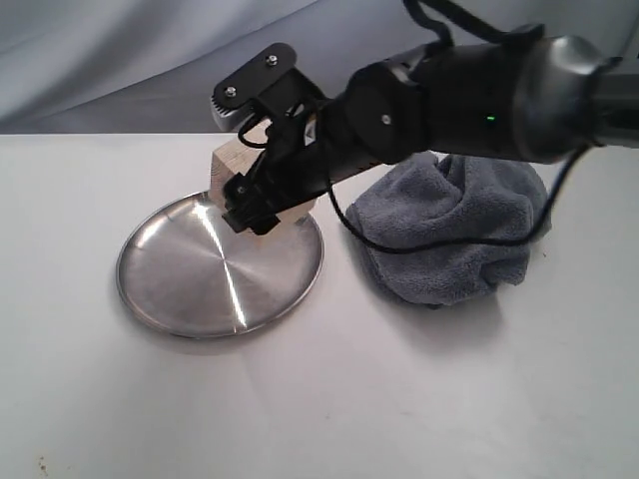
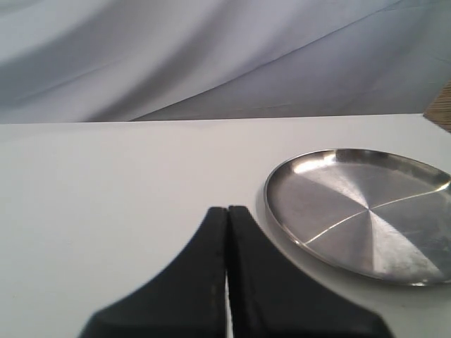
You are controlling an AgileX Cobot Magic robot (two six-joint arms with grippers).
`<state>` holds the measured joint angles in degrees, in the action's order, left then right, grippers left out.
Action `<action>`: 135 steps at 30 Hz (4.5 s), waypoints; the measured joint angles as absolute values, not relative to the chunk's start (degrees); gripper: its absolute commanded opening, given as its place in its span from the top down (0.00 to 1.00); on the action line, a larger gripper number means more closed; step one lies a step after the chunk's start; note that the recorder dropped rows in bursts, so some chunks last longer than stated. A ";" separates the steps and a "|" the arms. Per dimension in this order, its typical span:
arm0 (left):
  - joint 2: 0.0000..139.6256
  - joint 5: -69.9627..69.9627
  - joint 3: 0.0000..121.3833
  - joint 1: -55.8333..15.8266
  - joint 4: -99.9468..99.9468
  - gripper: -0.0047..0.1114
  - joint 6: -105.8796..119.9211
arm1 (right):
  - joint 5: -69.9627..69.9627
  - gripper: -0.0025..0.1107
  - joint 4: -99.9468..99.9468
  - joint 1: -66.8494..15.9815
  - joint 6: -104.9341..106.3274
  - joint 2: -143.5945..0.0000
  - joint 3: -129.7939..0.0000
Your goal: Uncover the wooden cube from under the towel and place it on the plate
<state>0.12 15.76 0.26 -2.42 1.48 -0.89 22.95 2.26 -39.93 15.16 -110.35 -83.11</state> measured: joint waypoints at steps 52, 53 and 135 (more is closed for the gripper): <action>0.12 15.76 0.26 -2.42 1.48 0.96 -0.89 | 42.35 0.05 5.74 -39.93 17.82 -139.23 -115.48; 0.12 15.76 0.26 -2.42 1.48 0.96 -0.89 | 42.35 0.05 5.74 -39.93 17.82 -139.23 -115.48; 0.12 15.76 0.26 -2.42 1.48 0.96 -0.89 | 5.86 0.98 10.21 -39.95 16.52 -29.19 -17.42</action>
<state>0.12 15.76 0.26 -2.42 1.48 -0.89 5.86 10.21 -39.95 16.52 -29.19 -17.42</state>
